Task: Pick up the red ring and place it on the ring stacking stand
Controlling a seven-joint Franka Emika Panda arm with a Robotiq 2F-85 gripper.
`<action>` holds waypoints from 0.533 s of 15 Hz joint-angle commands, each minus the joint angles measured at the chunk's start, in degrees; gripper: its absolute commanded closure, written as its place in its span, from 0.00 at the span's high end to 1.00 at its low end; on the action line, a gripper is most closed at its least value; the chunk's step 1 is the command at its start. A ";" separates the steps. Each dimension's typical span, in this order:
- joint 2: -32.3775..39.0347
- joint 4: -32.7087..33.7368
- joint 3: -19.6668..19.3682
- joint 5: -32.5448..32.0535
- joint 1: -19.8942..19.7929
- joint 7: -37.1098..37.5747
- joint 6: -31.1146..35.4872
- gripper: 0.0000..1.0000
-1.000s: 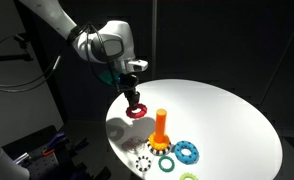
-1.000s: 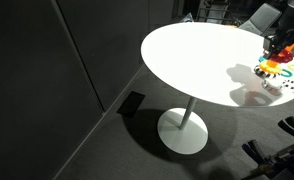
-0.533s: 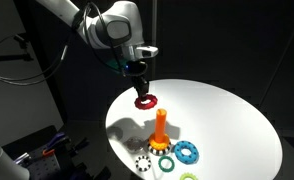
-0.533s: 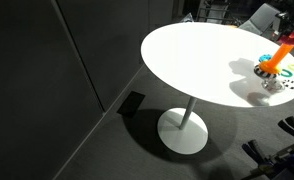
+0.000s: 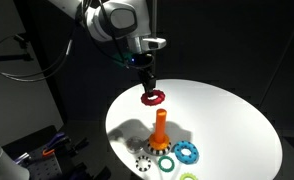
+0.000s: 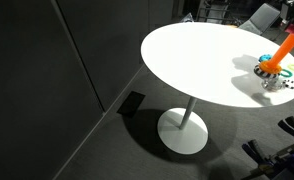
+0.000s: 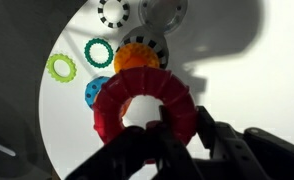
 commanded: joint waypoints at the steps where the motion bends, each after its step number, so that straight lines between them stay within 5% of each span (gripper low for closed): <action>1: 1.58 2.94 0.03 -0.71 -1.48 1.83 -2.01 0.11; 8: 5.07 5.42 -1.40 -0.24 -3.02 2.45 -1.75 0.10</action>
